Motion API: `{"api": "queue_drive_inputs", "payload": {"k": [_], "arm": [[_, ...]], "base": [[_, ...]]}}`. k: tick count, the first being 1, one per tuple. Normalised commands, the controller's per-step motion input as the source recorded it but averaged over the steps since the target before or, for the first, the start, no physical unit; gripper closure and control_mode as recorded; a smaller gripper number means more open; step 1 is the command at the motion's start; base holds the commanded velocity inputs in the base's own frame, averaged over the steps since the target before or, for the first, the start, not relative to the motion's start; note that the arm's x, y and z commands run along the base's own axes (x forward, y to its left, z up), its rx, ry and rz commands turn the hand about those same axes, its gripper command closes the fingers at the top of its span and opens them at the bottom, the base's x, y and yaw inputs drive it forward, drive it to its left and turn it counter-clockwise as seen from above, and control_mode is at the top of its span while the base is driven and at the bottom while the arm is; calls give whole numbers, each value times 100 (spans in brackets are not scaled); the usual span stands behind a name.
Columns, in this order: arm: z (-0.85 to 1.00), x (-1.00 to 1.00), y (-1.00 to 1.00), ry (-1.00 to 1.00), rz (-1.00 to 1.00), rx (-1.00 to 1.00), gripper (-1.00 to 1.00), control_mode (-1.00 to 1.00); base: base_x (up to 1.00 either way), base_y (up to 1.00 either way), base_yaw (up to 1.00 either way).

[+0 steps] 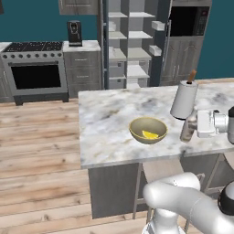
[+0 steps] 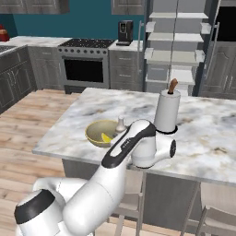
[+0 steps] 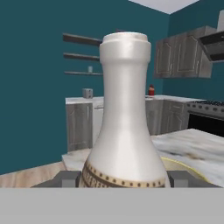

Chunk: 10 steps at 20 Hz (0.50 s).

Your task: There is a bowl on the dining counter. Grab a lemon wedge from the fridge and place it in the bowl. Then get the liquor bottle and glass cup from the cabinet and place them next to the bowl.

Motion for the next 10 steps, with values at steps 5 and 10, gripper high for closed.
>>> {"api": "queue_drive_inputs", "payload": {"k": [5,10], "arm": [[-20,25,-1,0,0,0,100,-100],[-20,24,-1,0,0,0,100,-100]], "base": [[0,0,0],[0,0,0]]}}
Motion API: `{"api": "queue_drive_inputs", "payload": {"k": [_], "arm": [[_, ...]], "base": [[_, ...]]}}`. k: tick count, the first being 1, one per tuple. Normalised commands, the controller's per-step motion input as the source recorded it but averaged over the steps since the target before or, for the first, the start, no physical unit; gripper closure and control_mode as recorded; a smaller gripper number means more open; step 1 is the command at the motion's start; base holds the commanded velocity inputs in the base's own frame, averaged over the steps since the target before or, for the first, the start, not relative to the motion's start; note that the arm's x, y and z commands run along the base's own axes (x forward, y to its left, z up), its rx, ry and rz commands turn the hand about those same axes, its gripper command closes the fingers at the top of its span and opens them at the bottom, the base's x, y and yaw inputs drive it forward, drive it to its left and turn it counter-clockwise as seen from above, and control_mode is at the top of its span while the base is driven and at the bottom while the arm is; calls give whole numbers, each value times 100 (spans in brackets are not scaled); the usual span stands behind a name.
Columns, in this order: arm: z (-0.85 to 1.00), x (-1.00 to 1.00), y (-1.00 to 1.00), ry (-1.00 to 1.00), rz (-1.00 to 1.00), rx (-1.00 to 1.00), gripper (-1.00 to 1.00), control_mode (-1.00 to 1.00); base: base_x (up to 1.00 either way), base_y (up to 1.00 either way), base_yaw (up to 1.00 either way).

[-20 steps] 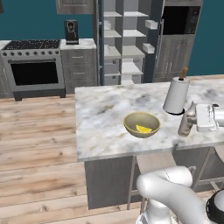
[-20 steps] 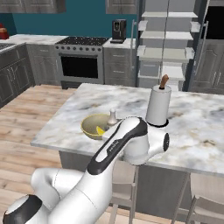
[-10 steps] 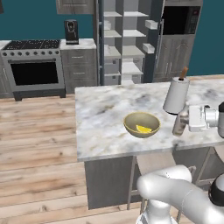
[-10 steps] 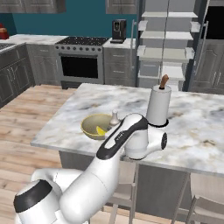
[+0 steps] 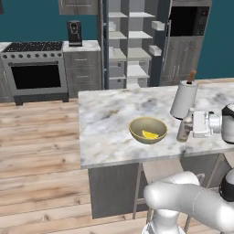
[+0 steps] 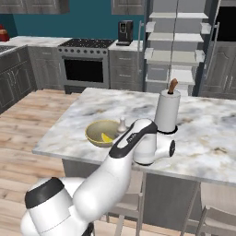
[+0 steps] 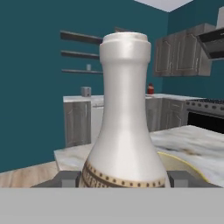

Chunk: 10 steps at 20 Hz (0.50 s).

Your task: There is a bowl on the dining counter. Grab a lemon wedge from the fridge and place it in the bowl. Then get the liquor bottle and glass cup from the cabinet and place them next to the bowl.

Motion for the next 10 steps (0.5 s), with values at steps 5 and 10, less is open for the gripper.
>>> {"api": "queue_drive_inputs", "payload": {"k": [5,10], "arm": [[-20,25,-4,0,0,0,100,-100],[-14,17,-11,0,0,-6,100,-100]], "base": [[0,0,0],[0,0,0]]}}
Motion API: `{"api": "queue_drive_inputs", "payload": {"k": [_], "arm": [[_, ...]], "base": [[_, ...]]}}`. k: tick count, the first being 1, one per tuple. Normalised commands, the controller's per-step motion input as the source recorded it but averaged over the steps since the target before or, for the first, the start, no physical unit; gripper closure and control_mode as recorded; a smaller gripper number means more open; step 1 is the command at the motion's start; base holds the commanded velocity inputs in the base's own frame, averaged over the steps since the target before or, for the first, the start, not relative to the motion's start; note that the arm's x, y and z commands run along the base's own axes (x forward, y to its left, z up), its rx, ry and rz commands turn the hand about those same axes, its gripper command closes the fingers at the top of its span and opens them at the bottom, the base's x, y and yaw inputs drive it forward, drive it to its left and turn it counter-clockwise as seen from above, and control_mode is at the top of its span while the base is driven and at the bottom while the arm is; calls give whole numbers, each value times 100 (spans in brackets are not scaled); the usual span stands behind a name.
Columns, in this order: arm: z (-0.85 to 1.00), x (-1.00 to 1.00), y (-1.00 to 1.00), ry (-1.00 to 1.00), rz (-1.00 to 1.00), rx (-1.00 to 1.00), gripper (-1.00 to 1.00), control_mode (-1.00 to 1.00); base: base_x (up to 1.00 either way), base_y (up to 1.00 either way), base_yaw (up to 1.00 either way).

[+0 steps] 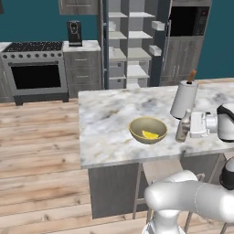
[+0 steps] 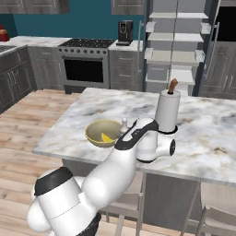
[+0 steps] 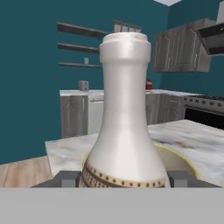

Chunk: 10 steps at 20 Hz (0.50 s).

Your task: There is a bowl on the dining counter. Grab a lemon wedge from the fridge and place it in the bowl. Then get the liquor bottle and glass cup from the cabinet and place them next to the bowl.

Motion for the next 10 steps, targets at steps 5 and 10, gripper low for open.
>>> {"api": "queue_drive_inputs", "payload": {"k": [5,10], "arm": [[-12,17,-16,0,0,-6,100,-100],[-12,25,-13,0,0,0,100,-100]], "base": [[0,0,0],[0,0,0]]}}
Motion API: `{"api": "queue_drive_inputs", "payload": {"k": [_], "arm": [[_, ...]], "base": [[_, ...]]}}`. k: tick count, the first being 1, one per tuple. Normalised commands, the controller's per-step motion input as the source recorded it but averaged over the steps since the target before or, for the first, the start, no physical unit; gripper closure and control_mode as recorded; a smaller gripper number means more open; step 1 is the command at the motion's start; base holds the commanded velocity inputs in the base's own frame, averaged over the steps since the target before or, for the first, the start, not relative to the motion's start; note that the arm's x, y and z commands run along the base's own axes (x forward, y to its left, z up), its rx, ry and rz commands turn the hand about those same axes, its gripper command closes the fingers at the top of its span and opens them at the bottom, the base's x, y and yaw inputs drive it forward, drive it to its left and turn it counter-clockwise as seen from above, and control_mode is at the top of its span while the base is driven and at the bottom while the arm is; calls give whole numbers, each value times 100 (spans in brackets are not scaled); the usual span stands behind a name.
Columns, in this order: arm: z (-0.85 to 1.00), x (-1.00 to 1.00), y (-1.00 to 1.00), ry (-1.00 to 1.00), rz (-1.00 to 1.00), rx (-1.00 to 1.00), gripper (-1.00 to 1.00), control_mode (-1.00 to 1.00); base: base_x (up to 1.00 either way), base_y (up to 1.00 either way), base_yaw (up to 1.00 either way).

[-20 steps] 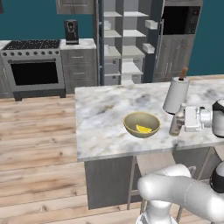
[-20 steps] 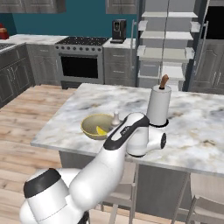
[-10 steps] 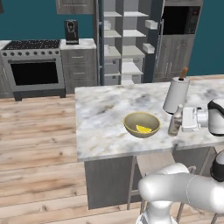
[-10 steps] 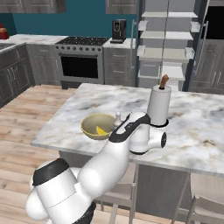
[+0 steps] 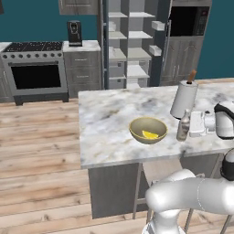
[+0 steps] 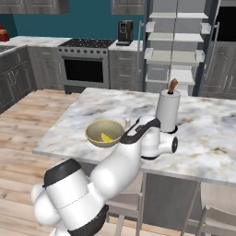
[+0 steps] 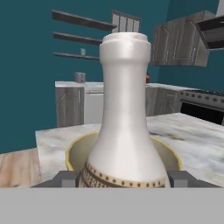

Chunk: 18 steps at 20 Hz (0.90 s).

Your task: There is a bowl on the dining counter. Grab a lemon wedge from the fridge and place it in the bowl. Then get the liquor bottle and glass cup from the cabinet and place them next to the bowl.

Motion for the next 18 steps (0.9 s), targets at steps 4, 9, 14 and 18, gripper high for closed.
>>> {"api": "queue_drive_inputs", "payload": {"k": [4,9,14,18], "arm": [[-16,29,-3,0,0,0,100,-100],[-19,28,0,0,1,0,100,-100],[-18,18,0,0,3,2,100,-100],[-22,13,0,0,3,1,100,-100]], "base": [[0,0,0],[0,0,0],[0,0,0],[0,0,0]]}}
